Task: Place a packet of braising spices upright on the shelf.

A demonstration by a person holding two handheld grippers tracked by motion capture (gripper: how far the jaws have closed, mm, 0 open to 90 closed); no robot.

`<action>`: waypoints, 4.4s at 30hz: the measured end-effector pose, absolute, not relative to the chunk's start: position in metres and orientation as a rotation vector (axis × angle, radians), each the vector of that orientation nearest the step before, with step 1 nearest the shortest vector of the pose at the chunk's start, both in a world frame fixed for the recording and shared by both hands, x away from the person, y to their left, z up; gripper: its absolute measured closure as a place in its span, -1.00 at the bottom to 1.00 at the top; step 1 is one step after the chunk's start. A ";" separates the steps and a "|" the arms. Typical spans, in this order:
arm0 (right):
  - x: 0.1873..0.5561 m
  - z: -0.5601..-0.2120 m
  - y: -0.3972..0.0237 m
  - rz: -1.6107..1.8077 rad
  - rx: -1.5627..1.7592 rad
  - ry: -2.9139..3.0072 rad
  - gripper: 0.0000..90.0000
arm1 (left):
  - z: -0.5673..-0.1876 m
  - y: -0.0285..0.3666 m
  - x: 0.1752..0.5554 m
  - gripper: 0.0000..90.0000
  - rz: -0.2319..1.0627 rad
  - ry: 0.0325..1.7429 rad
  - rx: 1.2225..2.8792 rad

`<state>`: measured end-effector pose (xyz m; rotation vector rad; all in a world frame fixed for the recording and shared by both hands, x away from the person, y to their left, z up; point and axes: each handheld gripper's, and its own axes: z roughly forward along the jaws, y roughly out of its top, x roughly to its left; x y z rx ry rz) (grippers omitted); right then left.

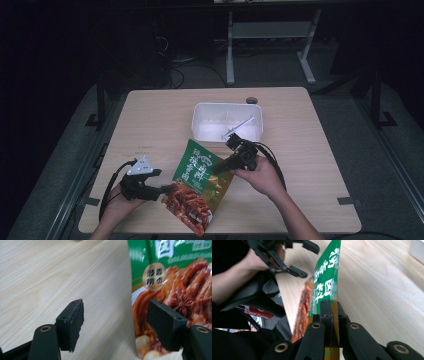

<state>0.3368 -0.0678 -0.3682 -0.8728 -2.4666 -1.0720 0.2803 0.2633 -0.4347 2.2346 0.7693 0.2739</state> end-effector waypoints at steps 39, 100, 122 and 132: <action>0.356 -0.238 -0.115 -1.177 -1.021 -2.665 0.99 | -0.443 0.262 0.284 -0.36 0.260 0.778 2.269; 0.434 -0.207 -0.139 -1.210 -1.402 -2.675 0.99 | -0.444 0.261 0.284 -0.40 0.261 0.770 2.275; 0.449 -0.211 -0.123 -1.186 -1.413 -2.689 0.99 | -0.443 0.262 0.284 -0.40 0.260 0.767 2.272; 0.454 -0.210 -0.123 -1.178 -1.448 -2.698 0.99 | -0.443 0.262 0.284 -0.40 0.261 0.765 2.273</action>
